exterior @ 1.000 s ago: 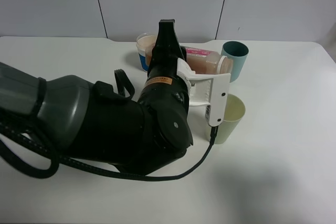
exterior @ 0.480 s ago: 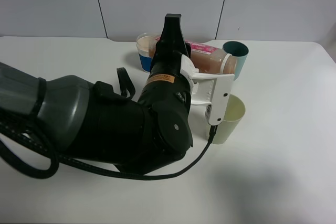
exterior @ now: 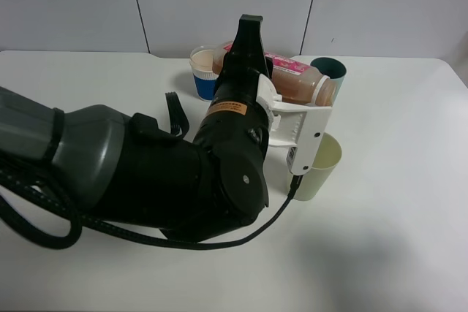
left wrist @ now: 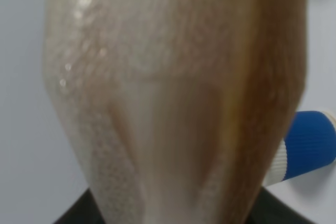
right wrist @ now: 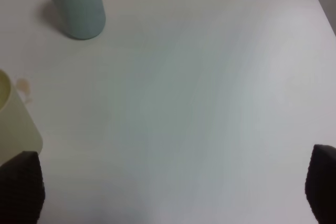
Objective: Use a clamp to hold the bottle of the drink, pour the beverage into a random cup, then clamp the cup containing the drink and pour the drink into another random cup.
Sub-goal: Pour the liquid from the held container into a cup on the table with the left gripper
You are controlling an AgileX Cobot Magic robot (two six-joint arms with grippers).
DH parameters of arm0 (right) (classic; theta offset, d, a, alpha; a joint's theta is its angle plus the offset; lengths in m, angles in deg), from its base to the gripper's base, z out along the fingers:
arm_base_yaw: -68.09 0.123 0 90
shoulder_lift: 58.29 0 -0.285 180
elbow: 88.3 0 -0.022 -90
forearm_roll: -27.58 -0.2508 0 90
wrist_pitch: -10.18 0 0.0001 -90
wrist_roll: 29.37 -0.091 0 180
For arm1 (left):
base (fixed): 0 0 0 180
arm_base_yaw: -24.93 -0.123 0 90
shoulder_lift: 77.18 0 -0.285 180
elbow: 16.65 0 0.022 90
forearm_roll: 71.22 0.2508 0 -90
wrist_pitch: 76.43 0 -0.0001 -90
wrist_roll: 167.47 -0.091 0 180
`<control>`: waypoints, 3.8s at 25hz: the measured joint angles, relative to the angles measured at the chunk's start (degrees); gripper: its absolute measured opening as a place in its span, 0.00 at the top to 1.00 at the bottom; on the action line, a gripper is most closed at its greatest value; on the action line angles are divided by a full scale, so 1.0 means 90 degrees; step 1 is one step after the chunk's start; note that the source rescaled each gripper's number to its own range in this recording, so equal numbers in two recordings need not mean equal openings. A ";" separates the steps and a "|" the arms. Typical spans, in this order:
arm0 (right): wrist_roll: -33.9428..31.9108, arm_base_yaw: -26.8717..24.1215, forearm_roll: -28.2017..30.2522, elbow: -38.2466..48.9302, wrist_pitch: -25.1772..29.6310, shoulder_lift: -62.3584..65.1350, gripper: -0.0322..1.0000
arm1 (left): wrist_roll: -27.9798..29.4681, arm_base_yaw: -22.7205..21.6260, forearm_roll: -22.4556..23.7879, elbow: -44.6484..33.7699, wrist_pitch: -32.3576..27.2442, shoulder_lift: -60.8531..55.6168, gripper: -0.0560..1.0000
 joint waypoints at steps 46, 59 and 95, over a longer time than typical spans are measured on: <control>0.0000 0.0000 0.0019 0.0000 0.0000 0.0000 0.00 | -0.0255 0.0000 -0.0054 0.0000 0.0000 0.0000 0.94; -0.0021 0.0000 0.0059 0.0000 0.0000 0.0000 0.00 | -0.0306 0.0000 -0.0054 0.0000 0.0000 0.0000 0.94; -0.0027 0.0000 0.0116 0.0000 0.0000 0.0000 0.00 | -0.1086 0.0000 -0.0028 0.0000 0.0013 0.0000 0.94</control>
